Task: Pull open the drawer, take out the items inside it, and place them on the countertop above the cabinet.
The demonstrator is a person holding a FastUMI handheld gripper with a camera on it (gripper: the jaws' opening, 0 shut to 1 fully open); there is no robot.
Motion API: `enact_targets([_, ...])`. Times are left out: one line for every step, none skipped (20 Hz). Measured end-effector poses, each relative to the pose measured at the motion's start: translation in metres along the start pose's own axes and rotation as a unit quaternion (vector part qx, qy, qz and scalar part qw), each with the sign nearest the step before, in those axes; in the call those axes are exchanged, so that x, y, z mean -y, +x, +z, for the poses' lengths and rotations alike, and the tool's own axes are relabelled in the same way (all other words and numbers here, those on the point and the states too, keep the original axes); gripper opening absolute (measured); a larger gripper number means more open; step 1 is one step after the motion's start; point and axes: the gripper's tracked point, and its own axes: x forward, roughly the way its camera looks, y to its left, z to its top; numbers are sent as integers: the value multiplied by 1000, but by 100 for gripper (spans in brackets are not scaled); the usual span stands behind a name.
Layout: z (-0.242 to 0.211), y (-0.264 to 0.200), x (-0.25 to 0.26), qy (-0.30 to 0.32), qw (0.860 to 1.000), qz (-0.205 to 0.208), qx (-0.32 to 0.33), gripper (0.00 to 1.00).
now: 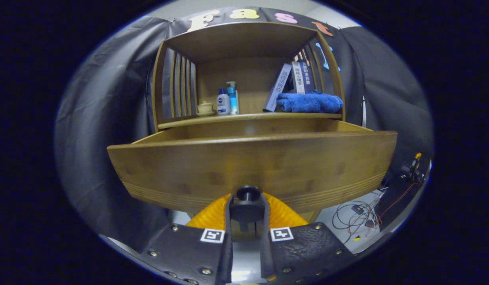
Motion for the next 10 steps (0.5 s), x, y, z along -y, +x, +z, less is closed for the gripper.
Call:
enact_targets([2,-4,1,3,1000,-1,-6,44])
enact_targets([0,-4,0,9,1000,1,-13,52])
enact_targets([4,-6,2,15,1000,-7,-12,60])
enact_targets([4,-11,2,18,1000,-8,-19,68])
enact_targets([4,-16,8,14,999,-19,-32,76])
enact_targets([6,-24,10,6,999,-25,-38,84])
enact_targets([11,-29,12,-1,999,-30,-37,93])
enact_targets([22,-31,15,-11,999,-34,-32,100])
enact_targets([34,-36,17,-19,999,-35,-27,100])
enact_targets([47,-40,19,-25,999,-37,-25,100])
